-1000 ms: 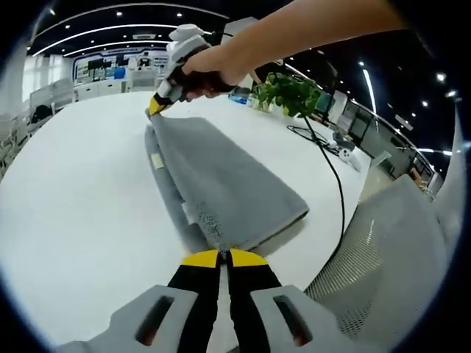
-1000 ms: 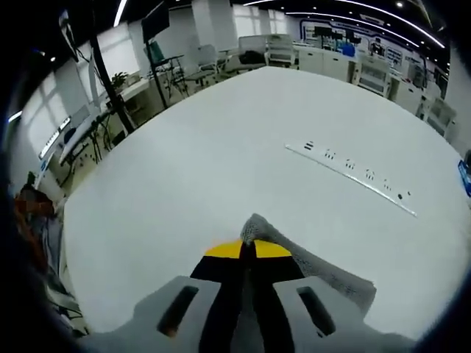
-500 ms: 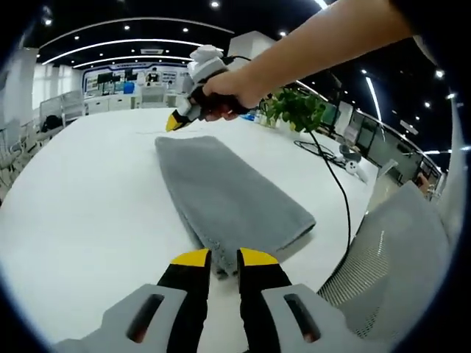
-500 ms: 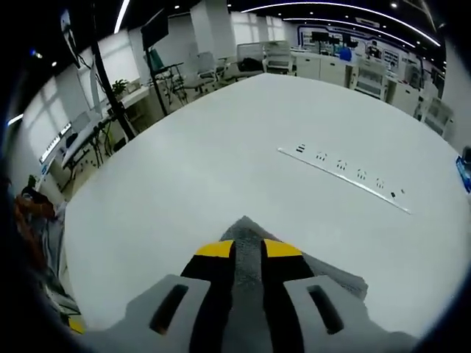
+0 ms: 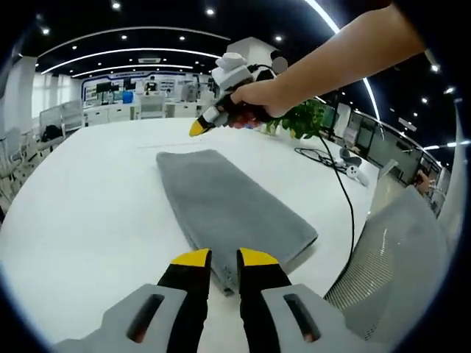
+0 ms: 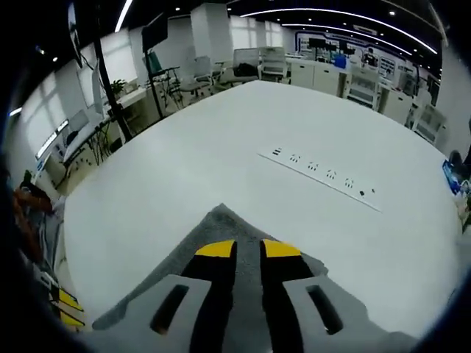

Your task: Fold the towel on the table until its edges align and the towel forms a compact rectangular stack.

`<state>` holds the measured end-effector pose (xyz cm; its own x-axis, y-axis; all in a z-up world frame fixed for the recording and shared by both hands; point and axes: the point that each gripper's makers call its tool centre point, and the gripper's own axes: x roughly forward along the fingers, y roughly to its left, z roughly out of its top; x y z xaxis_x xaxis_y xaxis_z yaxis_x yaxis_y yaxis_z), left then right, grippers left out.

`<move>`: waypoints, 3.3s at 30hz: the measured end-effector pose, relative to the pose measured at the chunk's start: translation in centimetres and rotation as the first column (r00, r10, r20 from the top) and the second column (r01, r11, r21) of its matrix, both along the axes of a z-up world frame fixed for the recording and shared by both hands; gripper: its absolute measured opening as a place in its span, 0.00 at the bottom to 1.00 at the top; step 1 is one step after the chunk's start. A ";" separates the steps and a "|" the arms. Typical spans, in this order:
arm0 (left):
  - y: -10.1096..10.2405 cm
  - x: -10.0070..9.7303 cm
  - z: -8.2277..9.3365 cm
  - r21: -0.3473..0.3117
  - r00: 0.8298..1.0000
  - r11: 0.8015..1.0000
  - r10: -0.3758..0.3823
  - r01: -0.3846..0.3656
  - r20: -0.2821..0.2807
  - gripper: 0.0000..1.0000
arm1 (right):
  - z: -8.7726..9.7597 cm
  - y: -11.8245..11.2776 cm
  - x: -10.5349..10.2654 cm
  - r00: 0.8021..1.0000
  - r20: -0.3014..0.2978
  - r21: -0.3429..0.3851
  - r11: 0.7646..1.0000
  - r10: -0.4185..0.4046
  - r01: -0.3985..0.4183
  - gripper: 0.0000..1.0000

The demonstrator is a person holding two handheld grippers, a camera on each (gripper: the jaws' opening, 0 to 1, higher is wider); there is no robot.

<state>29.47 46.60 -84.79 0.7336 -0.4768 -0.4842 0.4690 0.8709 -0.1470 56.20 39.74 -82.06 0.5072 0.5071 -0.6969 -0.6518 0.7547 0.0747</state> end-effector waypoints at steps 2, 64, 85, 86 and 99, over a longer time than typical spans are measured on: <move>0.1 0.0 0.2 0.007 1.000 1.000 -0.004 0.004 0.000 0.14 | 0.6 -0.4 -0.2 1.000 0.010 0.000 1.000 0.006 -0.006 0.14; -0.4 6.5 -5.0 0.237 0.980 0.964 -0.081 0.124 -0.184 0.16 | -7.3 -8.2 -16.0 0.965 -0.179 0.005 0.981 0.190 -0.193 0.21; -1.8 6.1 -5.9 0.257 0.972 0.948 -0.142 0.188 -0.186 0.08 | -9.1 -9.5 -17.5 0.947 -0.203 -0.086 0.959 0.249 -0.271 0.17; -2.1 6.1 -5.9 0.251 0.971 0.949 -0.143 0.190 -0.193 0.08 | -9.1 -9.9 -17.5 0.947 -0.200 -0.090 0.958 0.250 -0.272 0.17; -7.9 6.1 -6.1 0.228 0.963 0.943 -0.203 0.241 -0.176 0.08 | -9.1 -16.0 -17.8 0.958 -0.207 -0.119 0.967 0.200 -0.227 0.17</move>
<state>35.57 38.65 -90.88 0.5338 -0.4716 -0.7019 0.6437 0.7649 -0.0245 38.37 23.74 -91.18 0.2478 0.4795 -0.8418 -0.7827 0.6112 0.1177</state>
